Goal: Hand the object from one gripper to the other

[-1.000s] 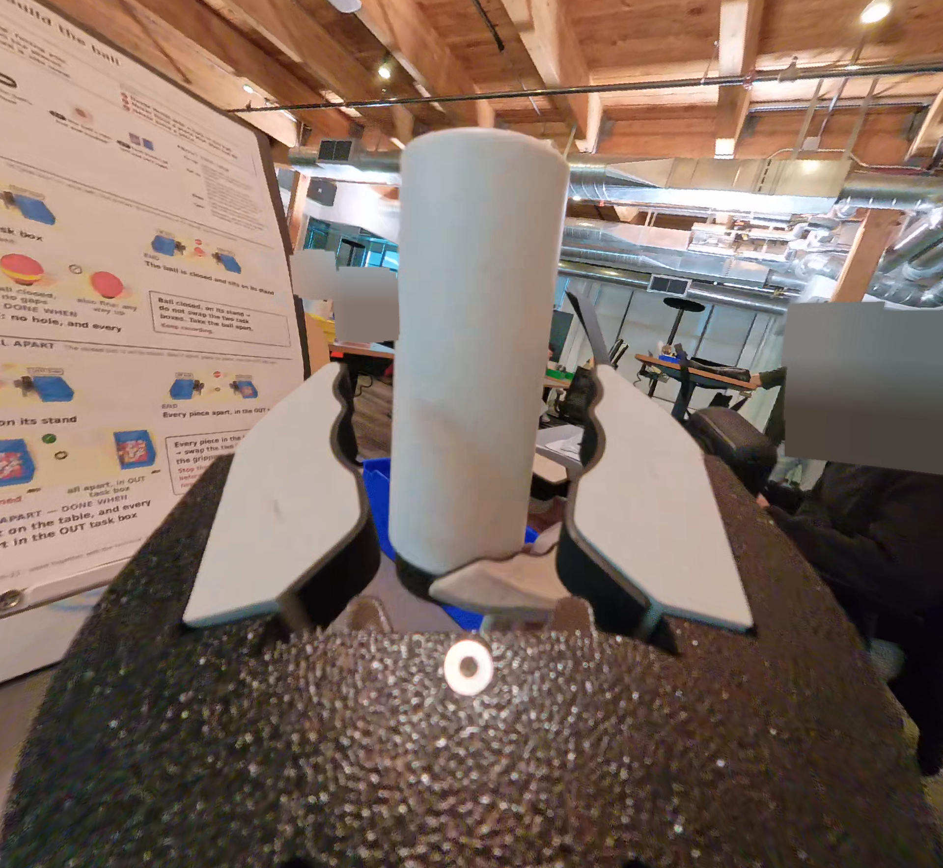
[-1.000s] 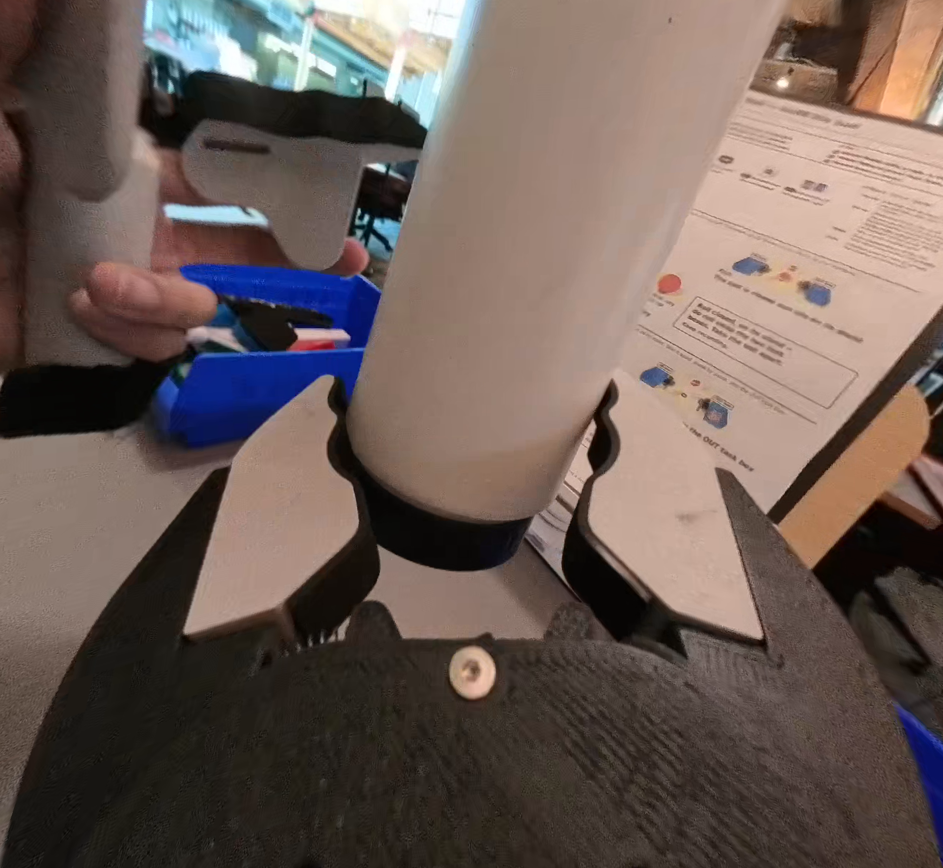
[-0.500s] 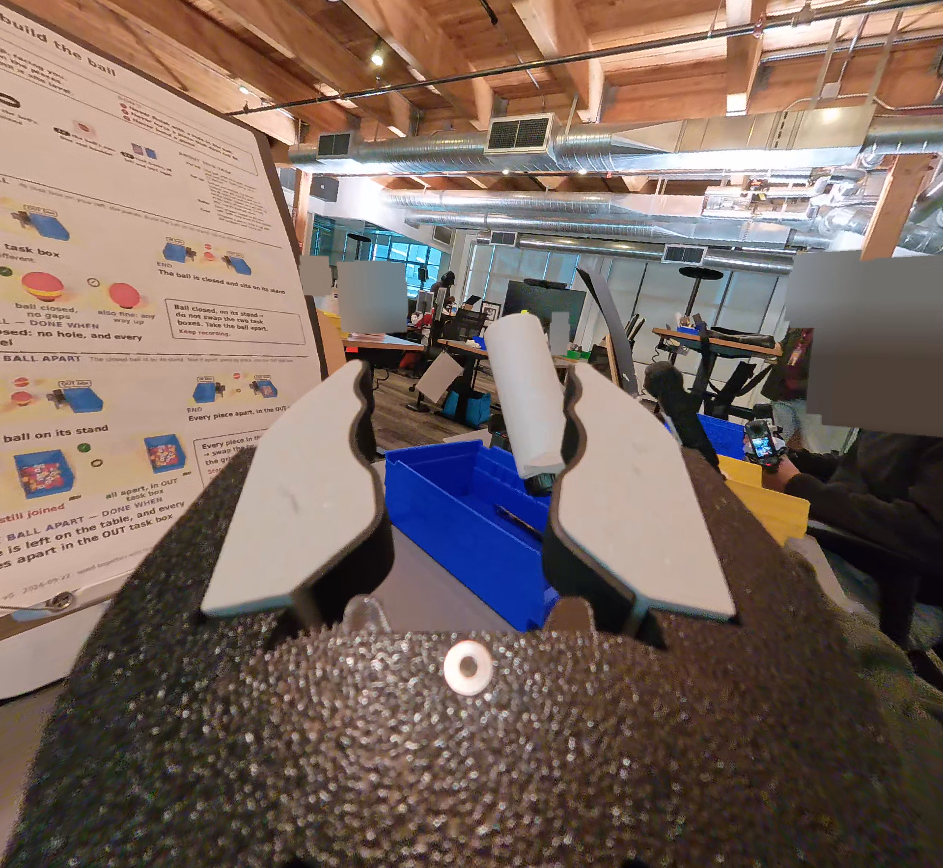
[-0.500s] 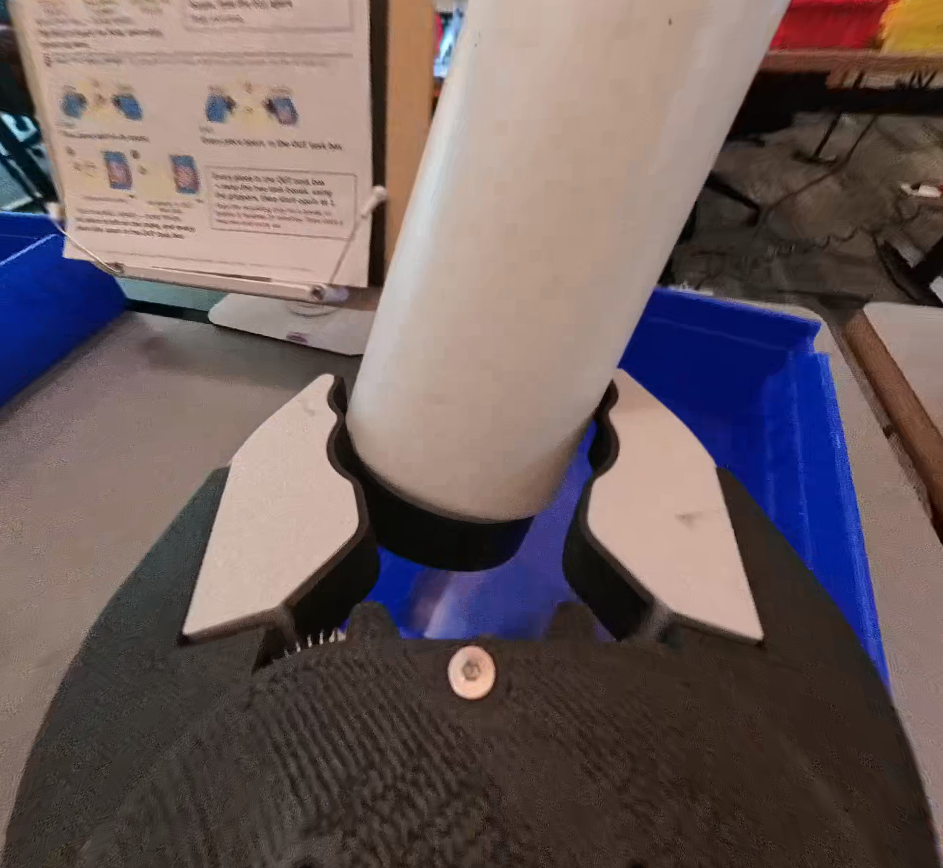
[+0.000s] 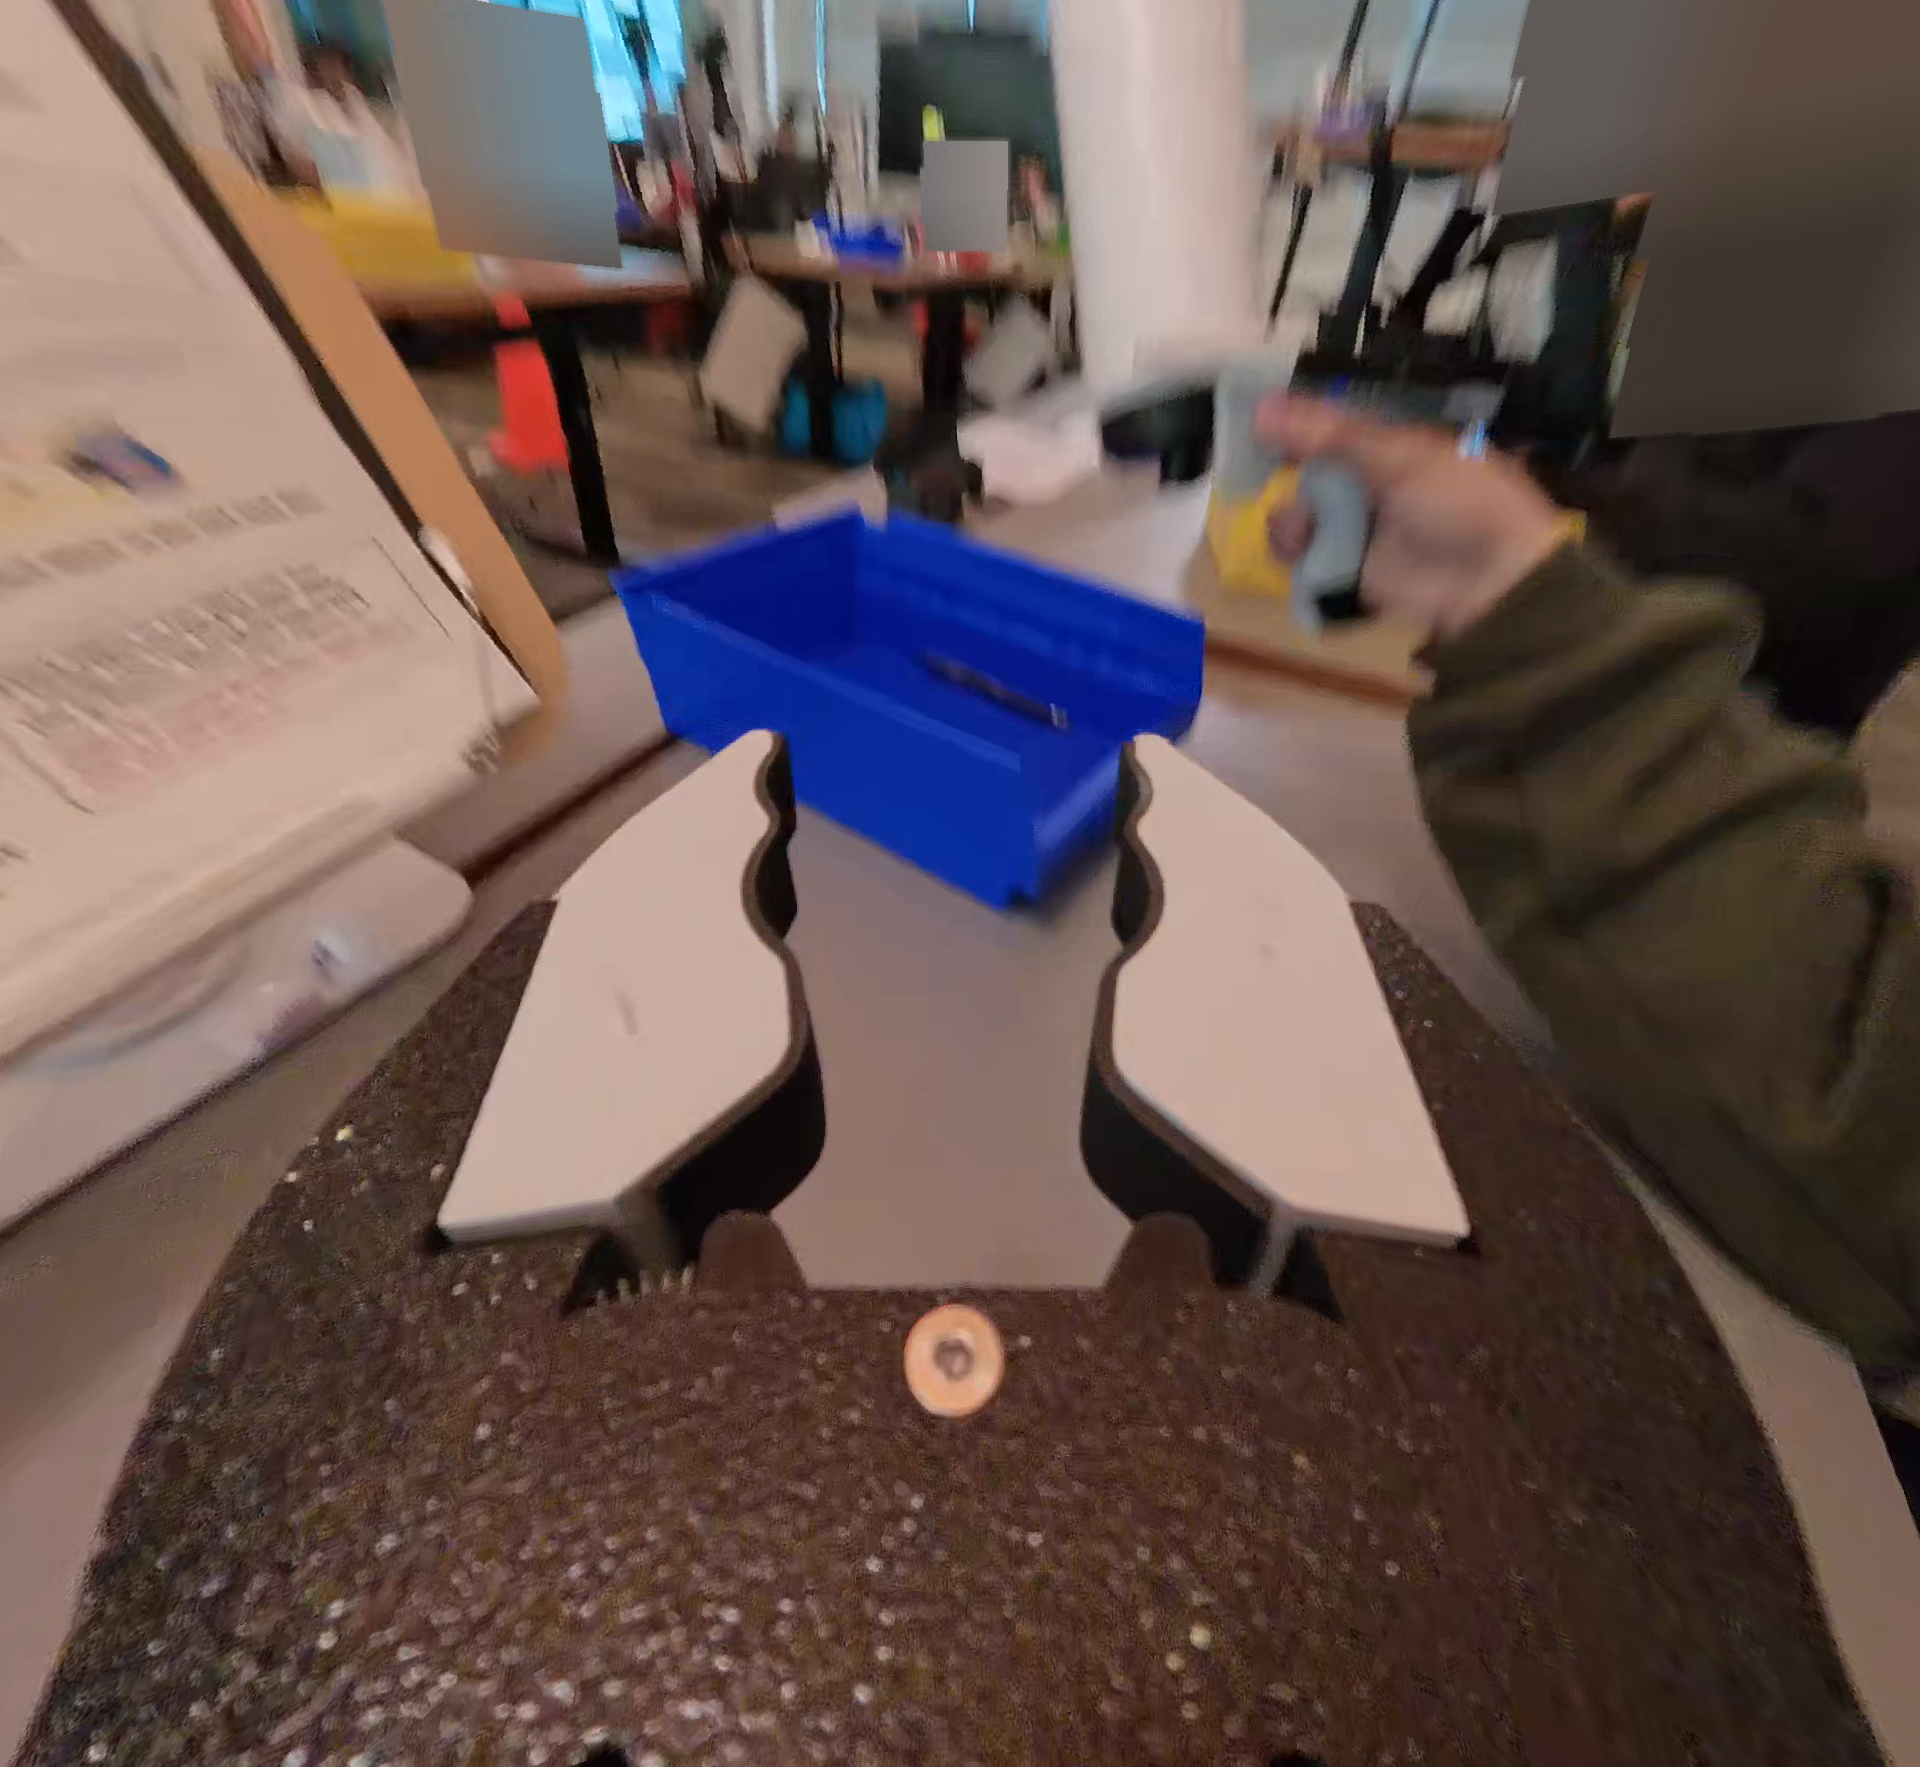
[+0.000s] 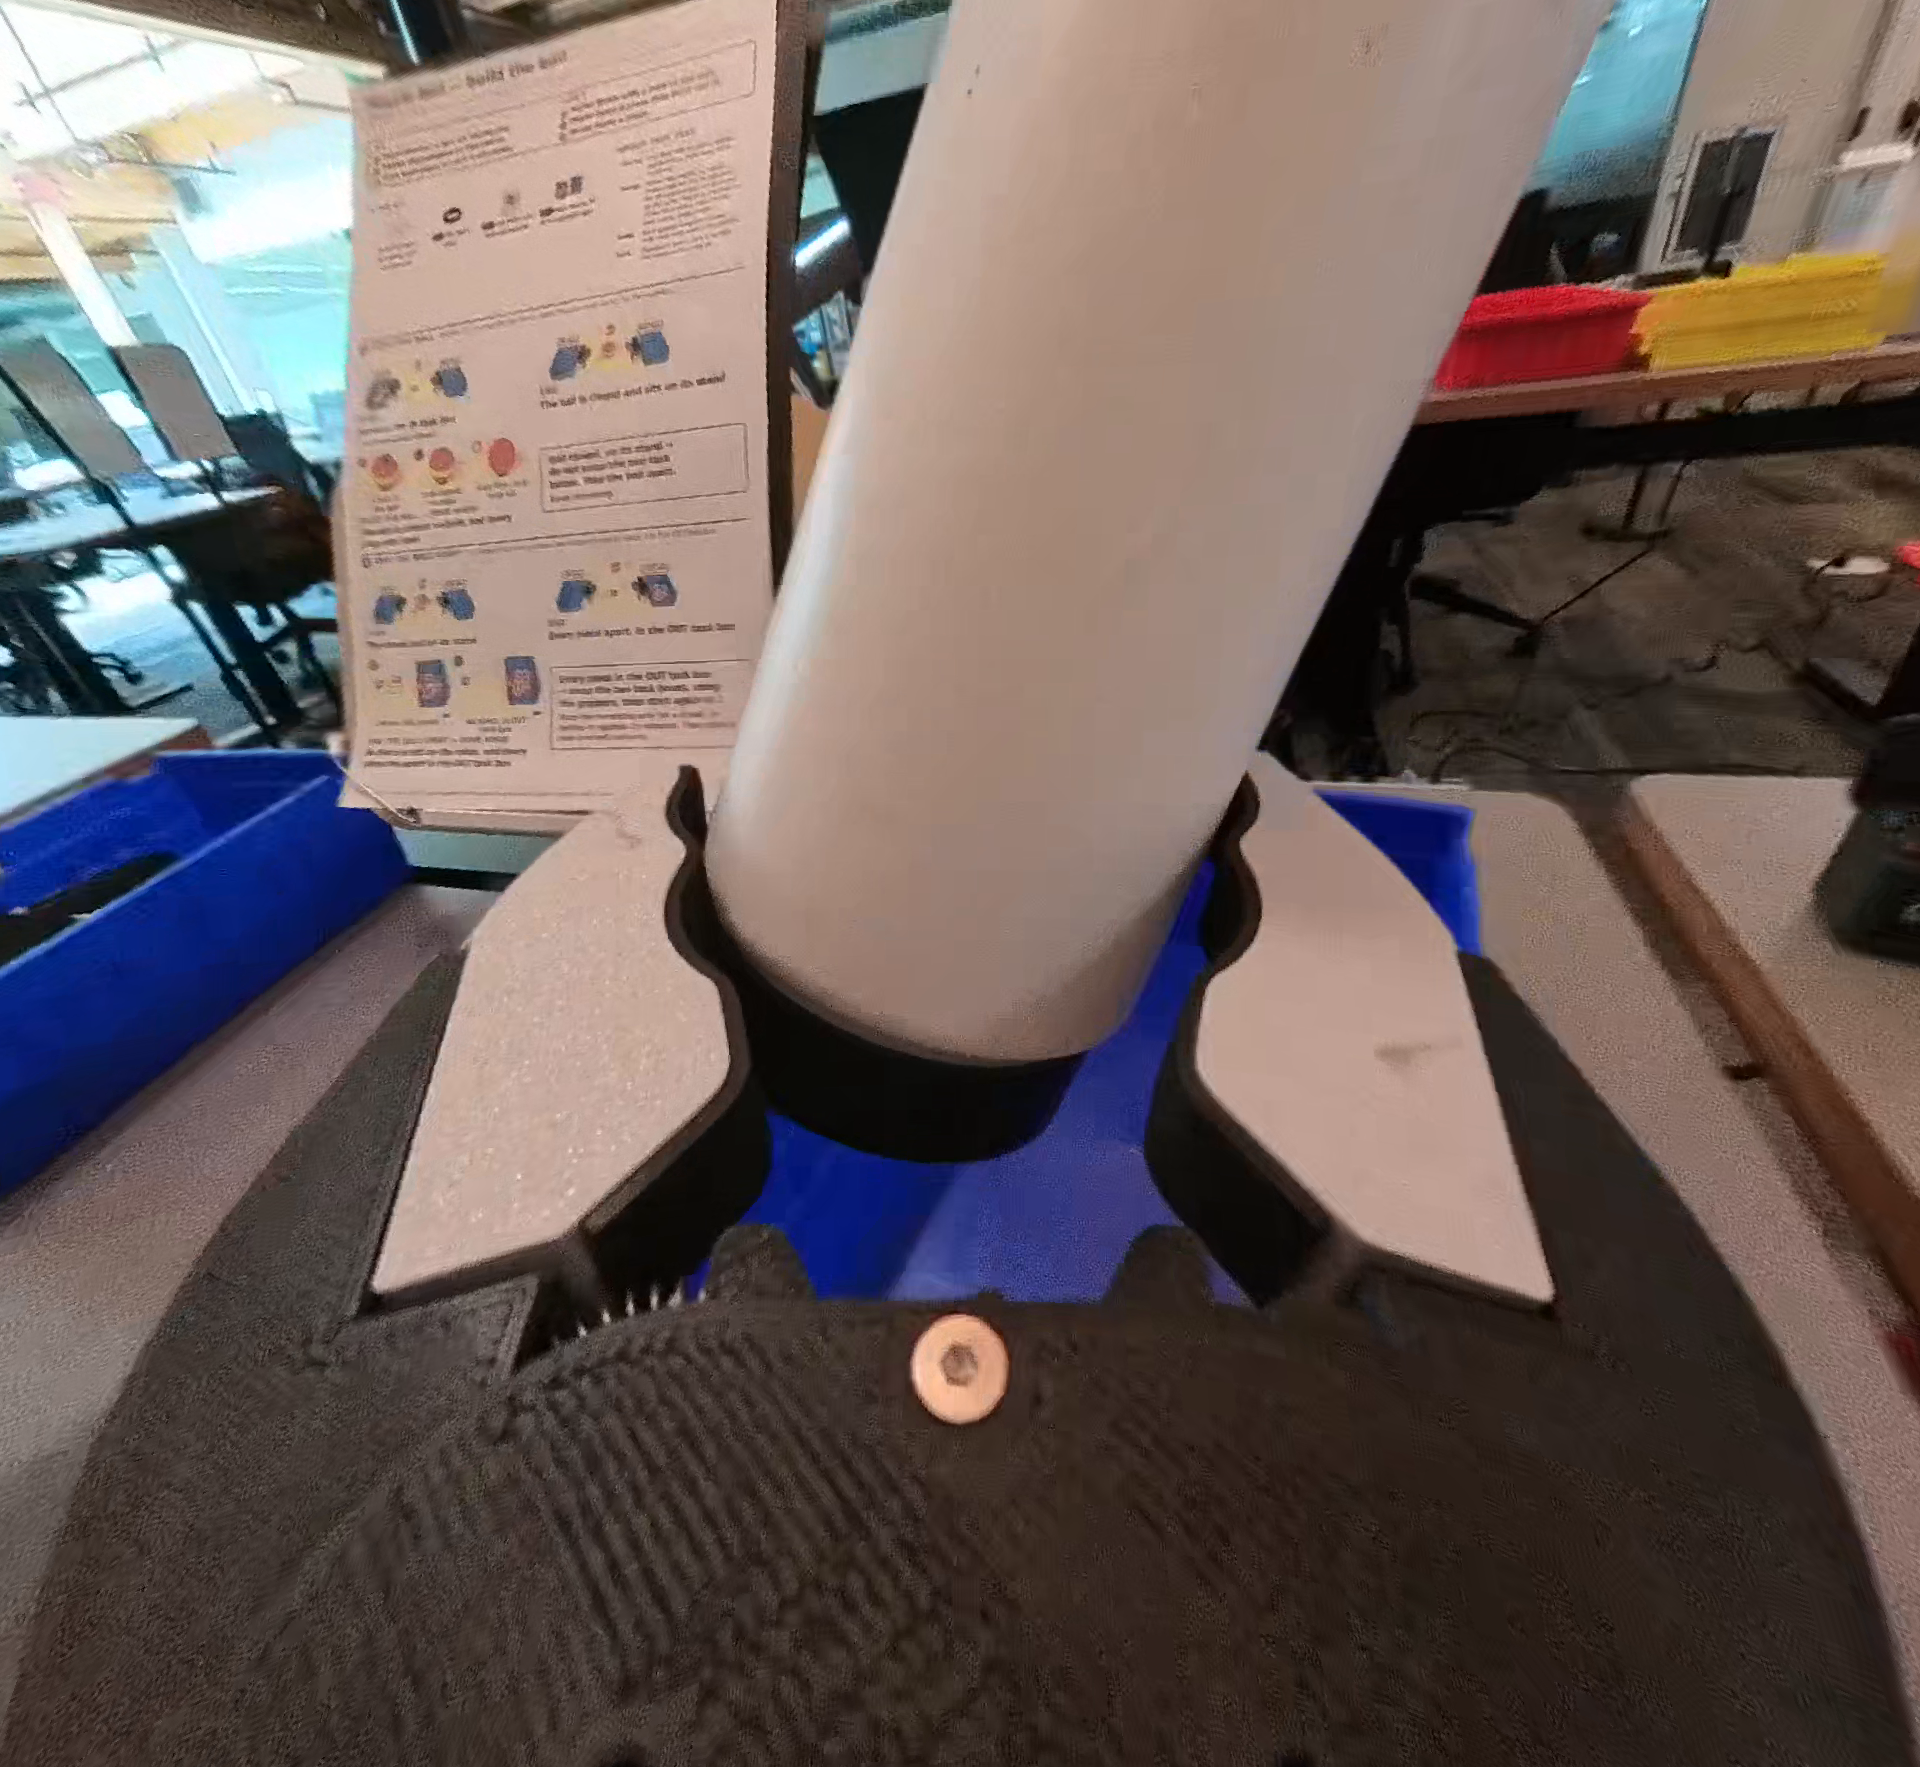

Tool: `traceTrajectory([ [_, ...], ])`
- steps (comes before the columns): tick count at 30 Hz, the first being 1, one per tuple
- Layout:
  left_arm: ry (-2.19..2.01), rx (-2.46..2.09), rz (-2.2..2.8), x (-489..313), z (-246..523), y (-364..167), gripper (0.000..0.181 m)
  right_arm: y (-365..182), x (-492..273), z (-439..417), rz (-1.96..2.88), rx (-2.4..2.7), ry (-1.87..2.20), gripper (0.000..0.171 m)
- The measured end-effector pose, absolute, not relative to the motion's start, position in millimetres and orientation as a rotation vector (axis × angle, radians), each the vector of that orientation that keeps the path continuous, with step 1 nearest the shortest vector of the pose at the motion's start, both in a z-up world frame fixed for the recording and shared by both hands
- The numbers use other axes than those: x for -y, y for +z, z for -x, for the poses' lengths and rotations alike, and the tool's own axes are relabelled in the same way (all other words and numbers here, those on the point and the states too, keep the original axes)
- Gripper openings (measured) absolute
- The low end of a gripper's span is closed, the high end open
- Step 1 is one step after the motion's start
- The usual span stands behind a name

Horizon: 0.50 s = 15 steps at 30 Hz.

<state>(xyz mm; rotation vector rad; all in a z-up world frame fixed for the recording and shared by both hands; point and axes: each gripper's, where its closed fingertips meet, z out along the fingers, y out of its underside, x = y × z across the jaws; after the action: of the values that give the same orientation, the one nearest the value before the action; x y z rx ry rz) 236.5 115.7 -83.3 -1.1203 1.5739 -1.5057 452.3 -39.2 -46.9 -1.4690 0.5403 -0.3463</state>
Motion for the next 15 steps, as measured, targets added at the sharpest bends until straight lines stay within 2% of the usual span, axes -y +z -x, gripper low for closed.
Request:
traceTrajectory([
  [4,-1.568,-1.775,1.246,-39,-287,-106,0.053,-29,84,-479,1.531,-0.494,-0.549,0.094],
  [8,-1.683,-1.894,1.465,38,-385,-110,0.058,-19,102,-503,1.483,-0.475,-0.515,0.094],
  [11,-1.39,-1.92,1.779,43,-469,-160,0.065,-16,110,-517,1.461,-0.465,-0.505,0.094],
  [15,-1.148,-1.949,2.073,49,-536,-231,0.06,-24,123,-527,1.415,-0.498,-0.424,0.094],
])
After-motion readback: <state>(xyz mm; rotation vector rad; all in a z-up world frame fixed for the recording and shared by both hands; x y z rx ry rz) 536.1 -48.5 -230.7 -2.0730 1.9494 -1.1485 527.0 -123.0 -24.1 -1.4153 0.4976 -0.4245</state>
